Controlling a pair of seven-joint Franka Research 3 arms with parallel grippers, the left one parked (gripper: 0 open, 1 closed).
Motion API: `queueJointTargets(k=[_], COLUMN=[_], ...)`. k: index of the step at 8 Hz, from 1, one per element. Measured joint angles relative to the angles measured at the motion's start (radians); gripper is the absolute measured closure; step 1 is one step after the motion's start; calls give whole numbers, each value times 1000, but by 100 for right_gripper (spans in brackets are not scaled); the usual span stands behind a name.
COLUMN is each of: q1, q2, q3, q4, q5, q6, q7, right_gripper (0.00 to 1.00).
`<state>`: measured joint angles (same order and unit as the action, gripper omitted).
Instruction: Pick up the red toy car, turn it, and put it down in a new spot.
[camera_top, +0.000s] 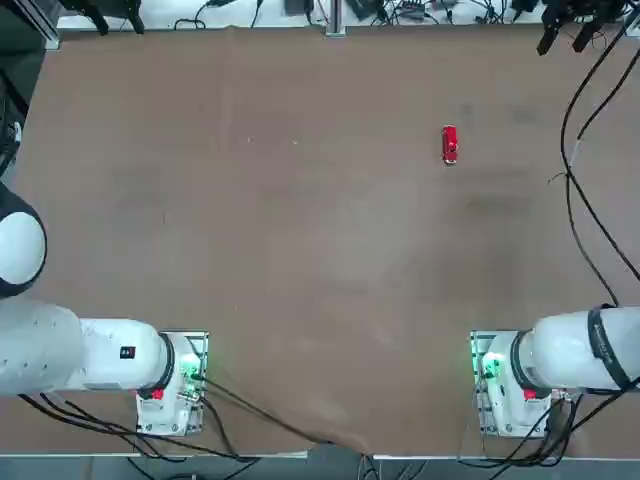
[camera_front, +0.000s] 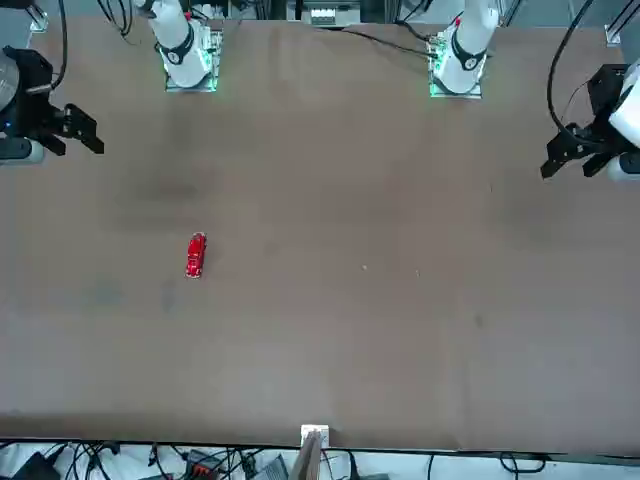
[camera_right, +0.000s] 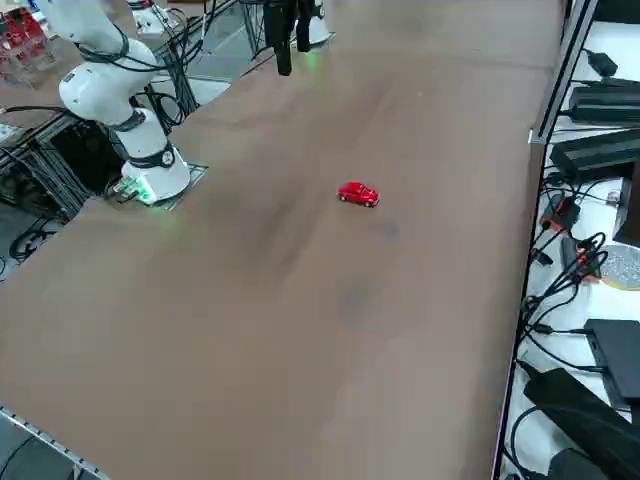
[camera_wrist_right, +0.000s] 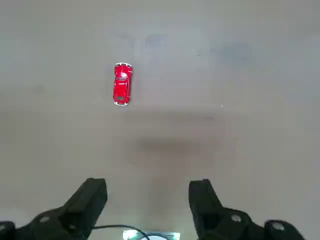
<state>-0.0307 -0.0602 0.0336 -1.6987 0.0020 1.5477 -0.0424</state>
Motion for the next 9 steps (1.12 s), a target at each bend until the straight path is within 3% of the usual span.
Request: queueJointTargets(k=[9], q1=[-3], q2=[15], q3=[-9], q4=[13], q5=[-1], q6=[2], q7=[-3], right_gripper=[0])
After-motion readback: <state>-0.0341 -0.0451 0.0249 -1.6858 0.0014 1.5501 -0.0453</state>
